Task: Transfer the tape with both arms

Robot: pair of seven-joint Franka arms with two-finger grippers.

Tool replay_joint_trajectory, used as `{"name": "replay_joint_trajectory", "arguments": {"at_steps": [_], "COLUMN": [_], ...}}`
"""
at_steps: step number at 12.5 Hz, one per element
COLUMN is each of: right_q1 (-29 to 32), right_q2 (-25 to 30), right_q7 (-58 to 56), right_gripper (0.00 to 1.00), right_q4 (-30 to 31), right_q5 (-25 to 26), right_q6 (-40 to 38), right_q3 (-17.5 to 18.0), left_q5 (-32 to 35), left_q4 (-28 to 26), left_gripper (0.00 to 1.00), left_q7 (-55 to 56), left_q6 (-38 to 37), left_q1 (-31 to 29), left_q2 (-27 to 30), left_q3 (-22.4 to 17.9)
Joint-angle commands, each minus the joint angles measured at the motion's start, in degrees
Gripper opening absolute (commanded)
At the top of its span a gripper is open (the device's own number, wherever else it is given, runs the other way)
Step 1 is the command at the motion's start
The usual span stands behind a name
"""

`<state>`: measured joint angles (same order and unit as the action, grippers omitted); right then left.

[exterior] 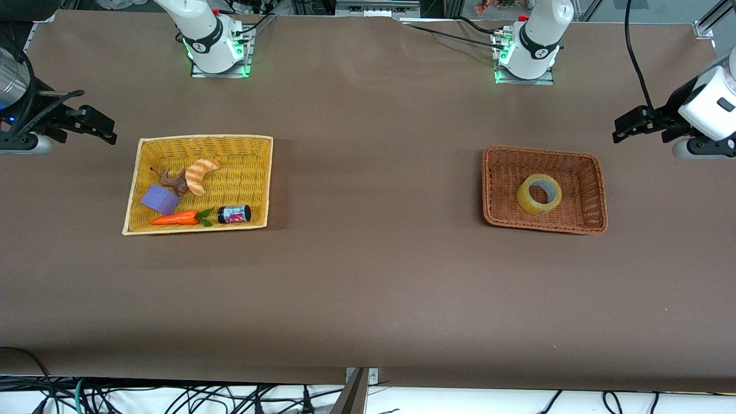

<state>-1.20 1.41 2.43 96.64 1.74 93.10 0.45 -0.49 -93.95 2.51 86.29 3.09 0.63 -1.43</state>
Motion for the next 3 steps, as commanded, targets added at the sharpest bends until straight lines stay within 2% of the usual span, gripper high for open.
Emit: {"name": "replay_joint_trajectory", "arguments": {"at_steps": [1,3], "right_q1": [0.67,0.67], "right_q2": [0.08,0.08], "right_q7": [-0.50,-0.67], "right_gripper": [1.00,1.00], "right_q4": [-0.66,-0.66], "right_q5": [-0.77,-0.77], "right_q6": [-0.73,-0.73], "right_q3": [0.34,0.34], "left_q5": [-1.18,-1.27], "left_q4": [-0.27,-0.01], "left_gripper": [1.00,1.00], "left_q7": [-0.57,-0.57], "left_q6": [-0.60,-0.42], "left_q1": [1.13,1.13], "left_q2": [-0.10,-0.28], "left_q3": [-0.15,-0.15]}}
